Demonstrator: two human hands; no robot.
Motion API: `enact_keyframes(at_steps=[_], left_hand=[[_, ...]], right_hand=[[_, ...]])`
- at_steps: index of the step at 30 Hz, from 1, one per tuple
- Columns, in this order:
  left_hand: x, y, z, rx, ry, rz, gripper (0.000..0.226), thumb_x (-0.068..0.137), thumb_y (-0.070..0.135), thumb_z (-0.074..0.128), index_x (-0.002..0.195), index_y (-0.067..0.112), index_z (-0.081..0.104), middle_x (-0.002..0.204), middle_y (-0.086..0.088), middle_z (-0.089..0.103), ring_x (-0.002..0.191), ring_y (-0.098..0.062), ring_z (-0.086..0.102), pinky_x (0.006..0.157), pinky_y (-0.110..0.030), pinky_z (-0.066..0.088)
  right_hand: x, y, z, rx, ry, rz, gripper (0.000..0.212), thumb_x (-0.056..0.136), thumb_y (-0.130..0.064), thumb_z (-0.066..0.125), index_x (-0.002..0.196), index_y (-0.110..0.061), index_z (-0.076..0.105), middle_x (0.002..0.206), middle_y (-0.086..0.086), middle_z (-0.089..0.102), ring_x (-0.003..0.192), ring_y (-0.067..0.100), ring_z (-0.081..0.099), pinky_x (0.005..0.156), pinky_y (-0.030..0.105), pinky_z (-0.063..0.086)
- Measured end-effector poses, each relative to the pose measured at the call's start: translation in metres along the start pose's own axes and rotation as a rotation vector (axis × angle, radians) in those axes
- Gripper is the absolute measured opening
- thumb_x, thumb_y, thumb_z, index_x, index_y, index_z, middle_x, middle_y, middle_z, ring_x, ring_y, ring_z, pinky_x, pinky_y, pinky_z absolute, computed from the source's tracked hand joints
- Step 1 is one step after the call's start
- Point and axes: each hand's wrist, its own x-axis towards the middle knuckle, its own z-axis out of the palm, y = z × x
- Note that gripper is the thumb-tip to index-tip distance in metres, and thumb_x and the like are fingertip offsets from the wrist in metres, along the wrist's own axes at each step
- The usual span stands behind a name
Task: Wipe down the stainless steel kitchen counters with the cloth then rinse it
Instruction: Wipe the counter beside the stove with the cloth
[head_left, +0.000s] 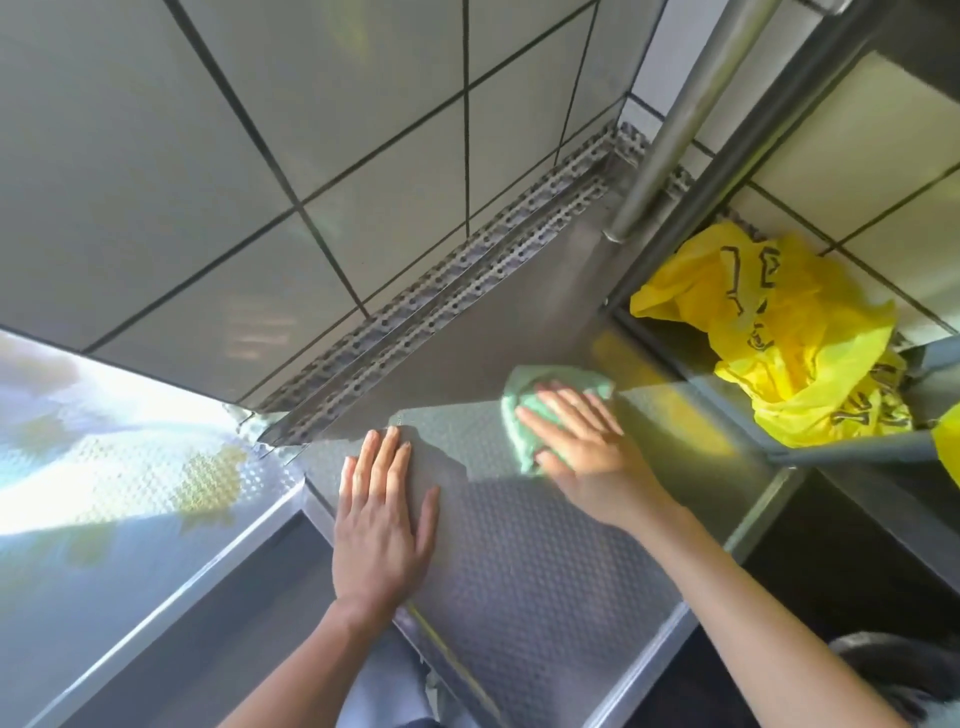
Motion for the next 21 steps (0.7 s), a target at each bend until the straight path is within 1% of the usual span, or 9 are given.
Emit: enact_keyframes(at_steps=[3,6,7,9,12,14,16,18,21], left_hand=[[-0.001,0.001,0.000,-0.003,0.000,0.001,0.063,0.107,0.048,0.047,0.156,0.009,0.045,0.172,-0.004,0.032,0.164,-0.021,0.016,0.133,-0.050,0.017],[-0.001,0.000,0.000,0.012,-0.008,0.000,0.062,0.108,0.049,0.046,0.156,0.010,0.044,0.172,-0.003,0.031,0.164,-0.020,0.014,0.134,-0.048,0.014],[-0.001,-0.001,0.000,0.016,-0.009,0.001,0.062,0.108,0.050,0.046,0.156,0.011,0.043,0.172,-0.003,0.031,0.164,-0.020,0.014,0.134,-0.048,0.014],[-0.001,-0.001,0.001,0.016,-0.010,0.001,0.062,0.108,0.050,0.045,0.157,0.012,0.042,0.172,-0.002,0.030,0.164,-0.020,0.014,0.134,-0.048,0.015],[-0.002,-0.001,-0.001,0.003,-0.022,0.002,0.063,0.108,0.052,0.041,0.158,0.013,0.039,0.172,-0.002,0.030,0.164,-0.019,0.014,0.133,-0.050,0.017],[-0.002,-0.001,-0.002,-0.002,-0.029,0.001,0.064,0.108,0.053,0.037,0.158,0.013,0.039,0.172,-0.004,0.030,0.165,-0.019,0.013,0.133,-0.051,0.017],[-0.001,0.000,-0.004,-0.012,-0.033,0.008,0.064,0.107,0.050,0.039,0.158,0.012,0.039,0.173,-0.005,0.030,0.164,-0.021,0.014,0.133,-0.051,0.017],[-0.002,0.000,-0.006,-0.032,-0.028,0.016,0.063,0.105,0.045,0.043,0.157,0.009,0.042,0.172,-0.005,0.031,0.164,-0.023,0.016,0.132,-0.051,0.018],[-0.003,0.001,-0.009,-0.044,-0.037,0.009,0.063,0.106,0.045,0.042,0.157,0.009,0.041,0.172,-0.005,0.030,0.164,-0.023,0.016,0.133,-0.050,0.016]], right_hand=[[0.036,0.009,-0.008,-0.024,0.134,0.253,0.048,0.099,-0.032,0.053,0.145,-0.019,0.056,0.159,0.014,0.041,0.150,0.035,0.033,0.118,0.058,0.030],[0.095,-0.033,0.001,-0.004,0.148,0.403,0.054,0.101,-0.039,0.050,0.152,-0.021,0.046,0.165,0.017,0.027,0.155,0.037,0.017,0.125,0.056,0.013],[0.109,-0.052,0.004,0.016,0.120,0.378,0.056,0.102,-0.042,0.048,0.154,-0.022,0.042,0.167,0.016,0.022,0.157,0.035,0.011,0.126,0.054,0.008],[0.113,-0.084,0.015,0.008,0.100,0.212,0.059,0.101,-0.044,0.048,0.155,-0.023,0.041,0.168,0.013,0.022,0.157,0.033,0.010,0.125,0.054,0.009],[0.070,-0.101,0.024,0.030,0.065,0.001,0.057,0.099,-0.039,0.050,0.154,-0.025,0.044,0.167,0.005,0.027,0.157,0.026,0.014,0.127,0.049,0.006],[0.021,-0.095,0.028,0.053,0.013,-0.054,0.055,0.100,-0.036,0.050,0.154,-0.027,0.044,0.167,0.003,0.027,0.157,0.023,0.014,0.128,0.048,0.005],[-0.032,-0.078,0.027,-0.024,-0.070,-0.098,0.057,0.101,-0.041,0.044,0.156,-0.031,0.037,0.169,0.000,0.020,0.158,0.020,0.008,0.128,0.047,0.006],[-0.077,-0.048,0.019,-0.096,-0.113,-0.057,0.059,0.103,-0.047,0.036,0.159,-0.032,0.030,0.170,-0.001,0.015,0.158,0.019,0.003,0.128,0.048,0.011],[-0.098,-0.009,-0.001,-0.086,-0.069,0.246,0.060,0.103,-0.046,0.032,0.158,-0.023,0.036,0.169,0.006,0.020,0.158,0.027,0.010,0.122,0.055,0.024]])
